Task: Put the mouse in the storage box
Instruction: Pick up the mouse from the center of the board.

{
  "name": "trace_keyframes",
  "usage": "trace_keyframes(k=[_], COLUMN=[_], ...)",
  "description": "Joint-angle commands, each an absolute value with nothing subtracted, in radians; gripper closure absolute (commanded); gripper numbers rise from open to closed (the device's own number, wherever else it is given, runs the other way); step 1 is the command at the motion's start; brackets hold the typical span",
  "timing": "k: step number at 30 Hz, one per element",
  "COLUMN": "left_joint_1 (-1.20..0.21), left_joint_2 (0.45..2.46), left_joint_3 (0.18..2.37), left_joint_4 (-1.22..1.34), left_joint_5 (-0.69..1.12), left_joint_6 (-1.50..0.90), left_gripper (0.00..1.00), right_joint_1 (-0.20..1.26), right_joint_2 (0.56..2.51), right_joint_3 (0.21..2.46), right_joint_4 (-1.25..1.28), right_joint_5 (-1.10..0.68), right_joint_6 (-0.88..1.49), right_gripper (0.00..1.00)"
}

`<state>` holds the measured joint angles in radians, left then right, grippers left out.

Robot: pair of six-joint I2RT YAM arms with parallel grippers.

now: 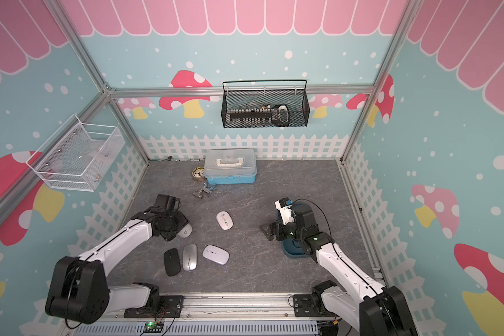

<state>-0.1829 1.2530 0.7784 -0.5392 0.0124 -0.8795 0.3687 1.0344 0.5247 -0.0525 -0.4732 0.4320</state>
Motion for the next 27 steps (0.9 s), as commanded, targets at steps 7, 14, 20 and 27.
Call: trace_keyframes(k=[7, 14, 20, 27], left_joint_1=[-0.604, -0.756, -0.831, -0.886], left_joint_2=[1.138, 1.144, 1.125, 1.119], left_joint_3=[0.944, 0.914, 0.849, 0.800], left_joint_4=[-0.218, -0.076, -0.039, -0.003], left_joint_5=[0.077, 0.167, 0.174, 0.140], left_joint_6=[-0.295, 0.066, 0.342, 0.540], left_gripper=[0.54, 0.51, 0.51, 0.52], right_joint_1=[0.377, 0.376, 0.377, 0.398], right_joint_2=[1.016, 0.994, 0.942, 0.960], right_joint_3=[0.634, 0.790, 0.801, 0.819], right_joint_4=[-0.057, -0.155, -0.101, -0.067], right_joint_5=[-0.657, -0.770, -0.867, -0.951], right_joint_6=[0.558, 0.544, 0.597, 0.646], right_gripper=[0.03, 0.03, 0.03, 0.04])
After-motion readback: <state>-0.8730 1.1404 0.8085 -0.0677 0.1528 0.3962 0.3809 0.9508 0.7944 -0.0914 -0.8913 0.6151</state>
